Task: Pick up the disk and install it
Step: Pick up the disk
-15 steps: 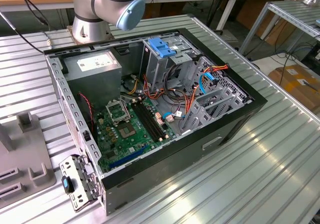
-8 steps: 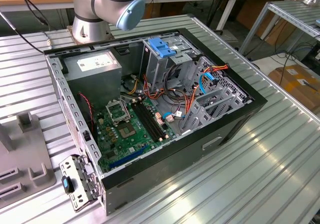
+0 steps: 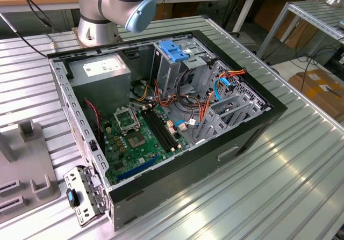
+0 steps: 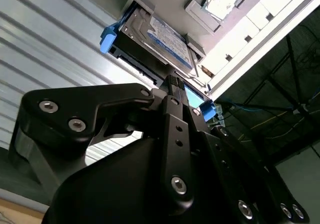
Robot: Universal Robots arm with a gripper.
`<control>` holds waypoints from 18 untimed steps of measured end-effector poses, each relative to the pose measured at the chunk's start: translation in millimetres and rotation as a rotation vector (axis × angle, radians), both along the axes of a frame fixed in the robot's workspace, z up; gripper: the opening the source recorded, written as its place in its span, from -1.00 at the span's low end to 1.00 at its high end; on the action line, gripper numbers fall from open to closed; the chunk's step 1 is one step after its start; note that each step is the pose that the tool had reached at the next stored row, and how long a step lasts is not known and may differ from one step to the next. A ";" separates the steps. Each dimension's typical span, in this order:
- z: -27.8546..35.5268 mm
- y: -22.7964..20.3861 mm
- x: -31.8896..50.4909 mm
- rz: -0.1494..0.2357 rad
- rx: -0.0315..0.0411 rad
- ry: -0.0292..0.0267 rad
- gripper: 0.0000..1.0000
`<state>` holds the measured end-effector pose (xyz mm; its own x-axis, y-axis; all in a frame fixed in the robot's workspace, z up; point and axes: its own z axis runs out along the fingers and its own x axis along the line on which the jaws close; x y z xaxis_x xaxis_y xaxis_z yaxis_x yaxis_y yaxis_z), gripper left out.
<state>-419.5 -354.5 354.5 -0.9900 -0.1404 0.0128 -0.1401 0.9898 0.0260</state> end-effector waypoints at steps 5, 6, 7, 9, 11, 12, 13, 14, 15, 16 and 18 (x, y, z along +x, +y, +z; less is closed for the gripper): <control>-0.2 0.0 0.0 0.093 -0.0031 0.0001 -0.79; -0.2 0.0 0.0 0.124 -0.0034 0.0002 -0.79; -0.3 0.0 0.0 0.159 -0.0034 0.0000 -0.79; -0.3 0.0 0.0 0.204 -0.0034 -0.0001 -0.79; -0.4 0.0 0.0 0.250 -0.0034 -0.0002 -0.79; -0.4 0.0 0.0 0.269 -0.0034 -0.0002 -0.79; -0.4 0.0 0.0 0.289 -0.0034 -0.0002 -0.79; -0.4 0.0 0.0 0.305 -0.0034 -0.0002 -0.79; -0.4 0.0 0.0 0.329 -0.0034 -0.0003 -0.79; -0.4 0.0 0.0 0.346 -0.0034 -0.0003 -0.79; -0.4 0.0 0.0 0.368 -0.0036 -0.0003 -0.79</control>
